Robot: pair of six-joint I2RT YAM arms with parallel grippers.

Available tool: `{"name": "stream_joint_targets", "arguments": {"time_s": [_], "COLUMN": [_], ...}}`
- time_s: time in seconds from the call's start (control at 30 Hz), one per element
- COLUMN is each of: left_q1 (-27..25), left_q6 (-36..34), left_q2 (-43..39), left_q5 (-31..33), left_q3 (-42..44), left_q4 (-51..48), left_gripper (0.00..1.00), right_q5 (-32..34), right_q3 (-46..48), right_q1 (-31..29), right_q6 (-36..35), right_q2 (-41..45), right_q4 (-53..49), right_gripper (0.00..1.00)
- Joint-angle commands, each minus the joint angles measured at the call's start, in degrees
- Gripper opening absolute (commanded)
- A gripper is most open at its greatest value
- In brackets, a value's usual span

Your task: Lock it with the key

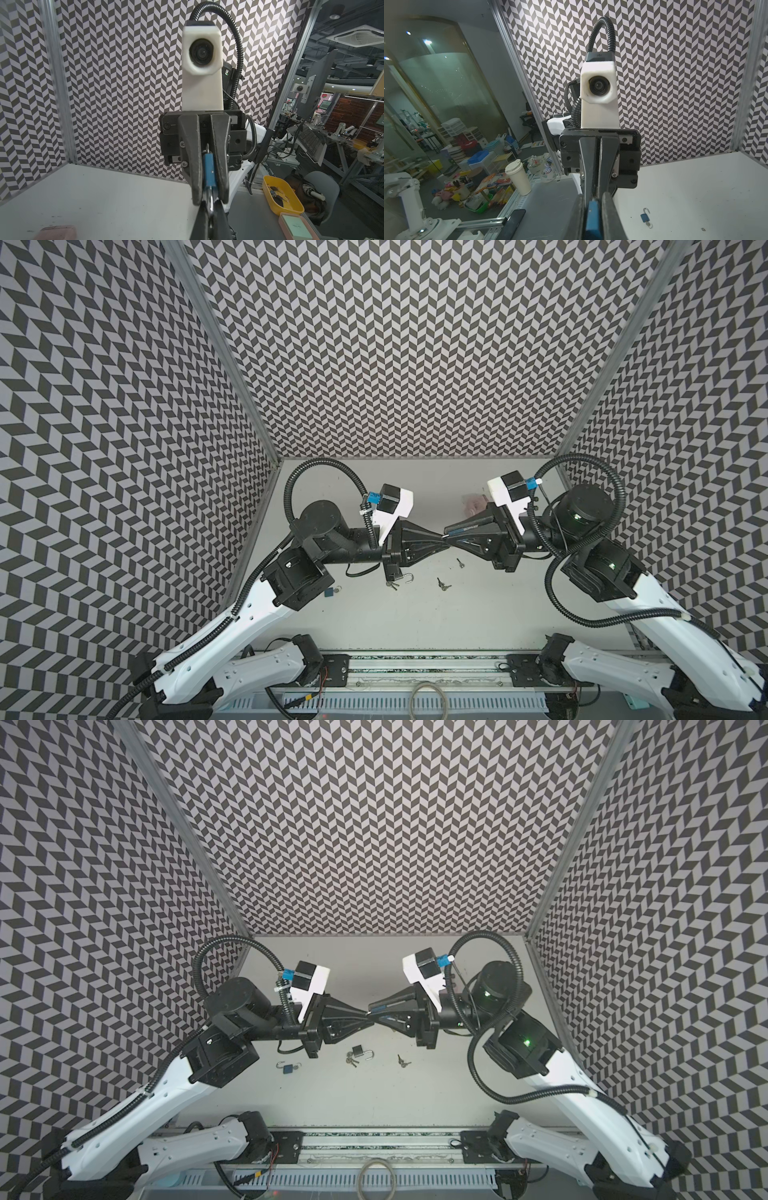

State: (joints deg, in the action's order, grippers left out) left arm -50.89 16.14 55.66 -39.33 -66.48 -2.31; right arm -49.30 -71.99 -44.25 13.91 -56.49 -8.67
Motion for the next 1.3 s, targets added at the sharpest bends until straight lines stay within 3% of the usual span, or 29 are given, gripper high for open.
{"name": "stream_joint_targets", "arguments": {"time_s": [0.0, 0.07, 0.17, 0.33, 0.57, 0.67, 0.97, 1.17, 1.27], "left_q1": [0.8, 1.3, 2.1, 3.3, 3.3, 3.3, 3.3, 4.2, 4.8], "left_q6": [-0.6, -0.4, -0.1, 0.1, 0.4, 0.3, -0.3, -0.5, -0.6], "left_q2": [-1.6, -2.1, -2.8, -3.6, -3.0, -2.9, -3.0, -3.7, -4.1], "left_q5": [1.3, 0.9, 0.5, -1.3, -5.0, -5.3, -5.1, -4.7, -4.8], "left_q3": [-1.0, -0.7, -0.4, 0.1, 0.0, 0.1, 0.3, 0.6, 0.6], "left_q4": [-0.2, -0.4, -0.5, -0.8, 0.0, -0.2, -1.1, -1.7, -2.0], "left_gripper": [0.0, 0.0, 0.0, 0.0, 0.0, 0.0, 0.0, 0.0, 0.0], "right_q5": [1.8, 3.7, 6.8, 11.3, 8.9, 7.7, 7.3, 7.4, 7.3], "right_q3": [0.5, 0.5, 0.8, 0.1, -1.5, -1.5, -0.9, -0.8, -0.8], "right_q1": [-0.6, -0.5, -0.4, -0.2, -0.1, -0.2, -0.2, -0.2, -0.2], "right_q6": [0.2, -0.4, -0.9, -2.9, -2.2, -1.5, -1.0, -2.0, -2.6], "right_q2": [2.8, 3.7, 5.1, 6.2, 3.7, 3.4, 3.8, 4.4, 4.6], "right_q4": [2.5, 1.5, 0.6, -3.2, -3.0, -1.5, 0.2, -0.7, -1.4], "right_gripper": [0.36, 0.53, 0.64, 0.63, 0.62, 0.59, 0.32, 0.0, 0.0]}}
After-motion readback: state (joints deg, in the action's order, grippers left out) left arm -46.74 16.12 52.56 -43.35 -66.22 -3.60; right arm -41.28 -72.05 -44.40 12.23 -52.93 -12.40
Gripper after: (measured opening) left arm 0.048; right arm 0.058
